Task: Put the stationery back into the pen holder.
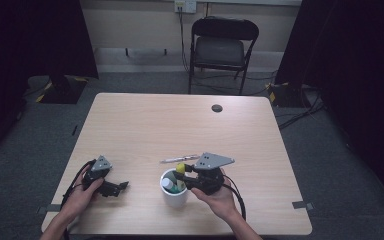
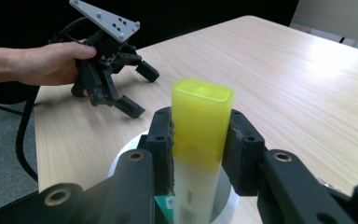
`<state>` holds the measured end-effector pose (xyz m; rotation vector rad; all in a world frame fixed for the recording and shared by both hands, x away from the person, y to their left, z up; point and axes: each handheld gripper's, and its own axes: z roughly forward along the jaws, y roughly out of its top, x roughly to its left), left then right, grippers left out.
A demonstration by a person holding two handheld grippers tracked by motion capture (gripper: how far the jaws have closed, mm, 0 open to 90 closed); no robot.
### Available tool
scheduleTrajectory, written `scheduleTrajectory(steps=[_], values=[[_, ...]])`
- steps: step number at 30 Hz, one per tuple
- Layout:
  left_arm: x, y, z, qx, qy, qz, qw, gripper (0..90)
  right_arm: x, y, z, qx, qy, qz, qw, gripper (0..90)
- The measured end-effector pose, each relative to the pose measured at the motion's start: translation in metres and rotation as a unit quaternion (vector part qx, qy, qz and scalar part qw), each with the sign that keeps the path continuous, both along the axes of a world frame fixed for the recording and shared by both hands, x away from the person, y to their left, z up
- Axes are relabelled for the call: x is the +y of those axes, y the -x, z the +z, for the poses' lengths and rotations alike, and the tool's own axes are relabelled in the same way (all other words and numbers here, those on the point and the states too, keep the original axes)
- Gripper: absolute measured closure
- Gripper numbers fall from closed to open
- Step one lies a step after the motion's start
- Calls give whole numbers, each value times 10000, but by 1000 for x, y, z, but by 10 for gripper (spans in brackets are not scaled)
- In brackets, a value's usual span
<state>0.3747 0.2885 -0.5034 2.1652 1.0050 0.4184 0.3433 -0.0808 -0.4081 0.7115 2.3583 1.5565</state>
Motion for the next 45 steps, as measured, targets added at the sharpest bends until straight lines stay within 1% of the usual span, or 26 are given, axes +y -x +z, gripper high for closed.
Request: scheduleTrajectory(steps=[2, 9, 15, 18, 20, 26, 31, 32, 34, 37, 39, 42, 45], values=[[0, 0, 0, -3, 15, 11, 10000, 0, 1, 0, -1, 19, -7, -5, 10000, 633], [0, 0, 0, -2, 14, 10, 10000, 0, -1, -2, -1, 36, -50, -45, 10000, 605], [0, 0, 0, -3, 13, 9, 10000, 0, -7, -3, 2, 22, -147, -112, 9998, 609], [0, 0, 0, -2, 13, 10, 10000, 0, -14, -6, 5, 25, -235, -187, 9995, 623], [0, 0, 0, -3, 15, 11, 10000, 0, -19, -8, 8, -10, -249, -257, 9994, 639], [0, 0, 0, 0, 13, 10, 10000, 0, -32, -14, 10, -8, -293, -415, 9987, 661], [0, 0, 0, -2, 16, 11, 10000, 0, -38, -19, 2, 67, -202, -484, 9986, 683], [0, 0, 0, -1, 17, 10, 10000, 0, -41, -23, -2, 100, -150, -522, 9985, 683], [0, 0, 0, -3, 16, 10, 10000, 0, -42, -25, -4, 131, -137, -547, 9983, 683], [0, 0, 0, -1, 15, 10, 10000, 0, -48, -34, -12, 232, -33, -636, 9977, 679], [0, 0, 0, -2, 14, 9, 10000, 0, -50, -39, -15, 248, -18, -683, 9974, 677], [0, 0, 0, 0, 15, 11, 10000, 0, -49, -47, -18, 271, -3, -713, 9971, 671], [0, 0, 0, -2, 14, 9, 10000, 0, -44, -57, -24, 337, 103, -672, 9971, 672]])
